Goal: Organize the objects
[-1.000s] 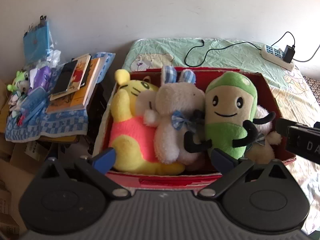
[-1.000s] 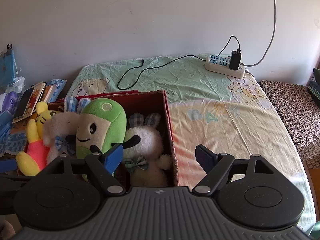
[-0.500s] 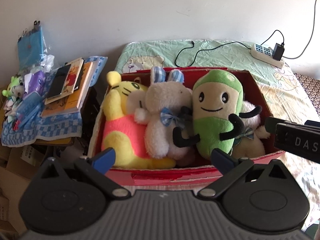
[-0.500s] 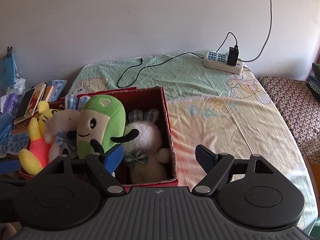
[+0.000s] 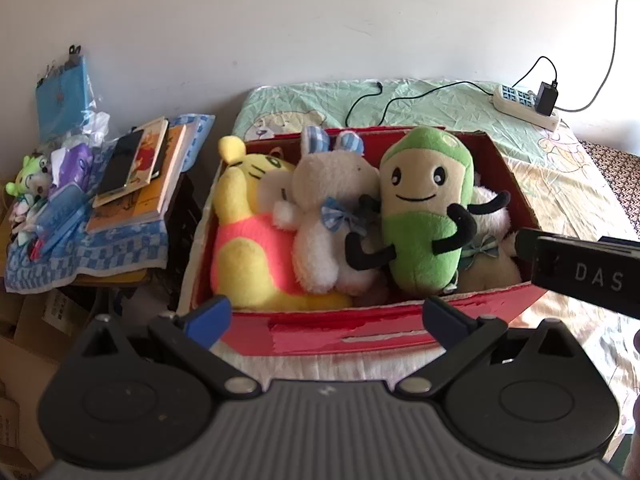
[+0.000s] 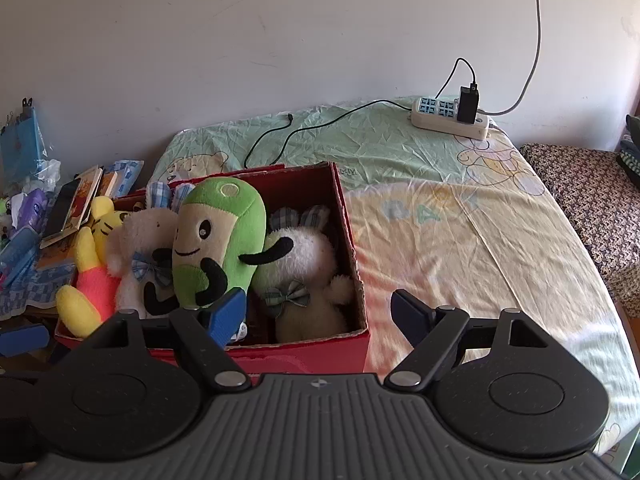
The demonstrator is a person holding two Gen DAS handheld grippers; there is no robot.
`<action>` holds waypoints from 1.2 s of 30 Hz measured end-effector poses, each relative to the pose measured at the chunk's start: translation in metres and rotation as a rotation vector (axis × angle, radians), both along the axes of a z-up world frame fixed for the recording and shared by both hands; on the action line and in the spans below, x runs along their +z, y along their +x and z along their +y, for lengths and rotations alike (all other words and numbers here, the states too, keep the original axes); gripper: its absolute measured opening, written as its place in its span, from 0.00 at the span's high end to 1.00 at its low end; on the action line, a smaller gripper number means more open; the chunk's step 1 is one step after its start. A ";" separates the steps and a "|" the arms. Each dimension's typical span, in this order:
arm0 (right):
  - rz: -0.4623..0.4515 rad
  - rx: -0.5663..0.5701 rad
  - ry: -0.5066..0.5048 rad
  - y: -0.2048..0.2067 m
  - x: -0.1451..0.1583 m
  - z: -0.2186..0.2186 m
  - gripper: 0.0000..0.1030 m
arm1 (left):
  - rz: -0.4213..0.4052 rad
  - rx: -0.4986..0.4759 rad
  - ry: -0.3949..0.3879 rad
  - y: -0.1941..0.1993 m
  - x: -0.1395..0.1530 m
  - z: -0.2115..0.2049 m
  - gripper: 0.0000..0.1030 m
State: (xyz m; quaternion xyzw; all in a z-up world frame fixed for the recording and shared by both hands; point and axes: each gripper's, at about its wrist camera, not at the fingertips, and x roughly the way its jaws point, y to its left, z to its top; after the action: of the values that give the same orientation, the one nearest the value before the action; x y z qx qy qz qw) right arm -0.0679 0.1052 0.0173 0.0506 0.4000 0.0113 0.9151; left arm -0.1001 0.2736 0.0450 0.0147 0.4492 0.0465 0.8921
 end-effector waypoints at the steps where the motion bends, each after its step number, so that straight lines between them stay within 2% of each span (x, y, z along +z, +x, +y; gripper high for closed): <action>1: 0.002 -0.001 0.002 -0.001 0.000 0.000 0.21 | 0.001 0.005 0.003 -0.001 0.000 0.000 0.01; 19: 0.002 0.017 0.018 -0.015 -0.002 0.004 0.21 | -0.002 0.030 0.036 -0.014 -0.003 0.000 0.01; 36: 0.026 0.066 0.025 -0.017 -0.007 0.015 0.21 | 0.050 0.031 0.024 -0.019 -0.015 0.005 0.01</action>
State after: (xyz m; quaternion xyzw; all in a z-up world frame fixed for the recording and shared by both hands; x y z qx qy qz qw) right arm -0.0850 0.1205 0.0107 0.0488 0.4133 0.0460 0.9081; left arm -0.1188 0.2783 0.0305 0.0194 0.4710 0.0655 0.8795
